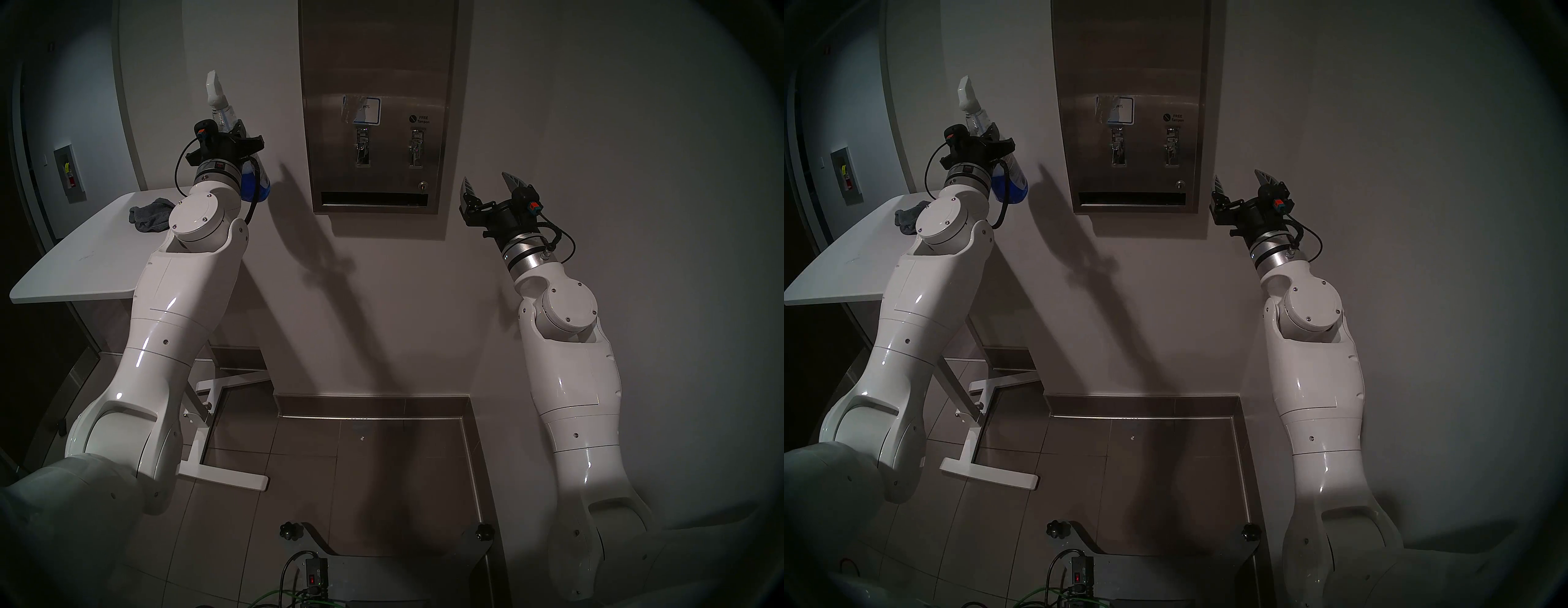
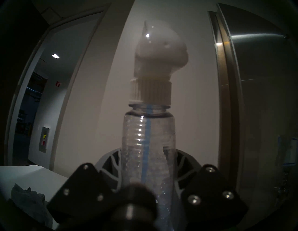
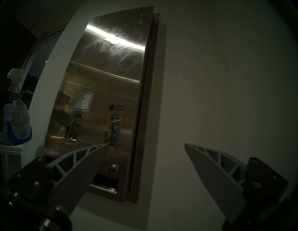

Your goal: Pick up the cleaner bottle and spray the cleaner onto the surface

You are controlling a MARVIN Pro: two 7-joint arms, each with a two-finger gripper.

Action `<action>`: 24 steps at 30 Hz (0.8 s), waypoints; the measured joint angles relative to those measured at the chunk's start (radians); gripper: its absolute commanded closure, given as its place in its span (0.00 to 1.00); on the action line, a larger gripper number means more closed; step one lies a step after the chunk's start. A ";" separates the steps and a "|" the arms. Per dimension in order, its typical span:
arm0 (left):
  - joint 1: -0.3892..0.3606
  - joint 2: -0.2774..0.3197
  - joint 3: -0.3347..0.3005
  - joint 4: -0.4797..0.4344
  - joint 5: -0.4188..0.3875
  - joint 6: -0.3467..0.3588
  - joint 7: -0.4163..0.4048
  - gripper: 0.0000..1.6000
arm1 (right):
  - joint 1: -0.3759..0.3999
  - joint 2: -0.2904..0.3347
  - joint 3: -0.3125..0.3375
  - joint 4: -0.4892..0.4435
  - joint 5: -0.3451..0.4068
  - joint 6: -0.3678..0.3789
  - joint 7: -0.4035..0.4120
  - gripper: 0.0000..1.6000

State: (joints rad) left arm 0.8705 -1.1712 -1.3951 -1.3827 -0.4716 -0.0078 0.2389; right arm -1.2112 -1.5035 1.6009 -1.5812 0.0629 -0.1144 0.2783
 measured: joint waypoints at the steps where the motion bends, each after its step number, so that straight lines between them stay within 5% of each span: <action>1: 0.009 0.010 0.000 -0.013 -0.009 0.005 -0.025 1.00 | 0.000 0.000 0.000 0.000 0.000 0.000 0.000 0.00; 19: 0.090 0.137 -0.005 -0.159 -0.120 0.063 -0.332 1.00 | 0.000 -0.002 0.002 0.001 -0.001 0.000 0.003 0.00; 24: 0.102 0.173 -0.012 -0.208 -0.181 0.142 -0.425 1.00 | 0.000 -0.003 0.003 0.000 -0.002 0.000 0.003 0.00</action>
State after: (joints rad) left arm 0.9722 -0.9984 -1.4068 -1.5904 -0.6522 0.1343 -0.1857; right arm -1.2111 -1.5064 1.6035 -1.5811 0.0612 -0.1145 0.2816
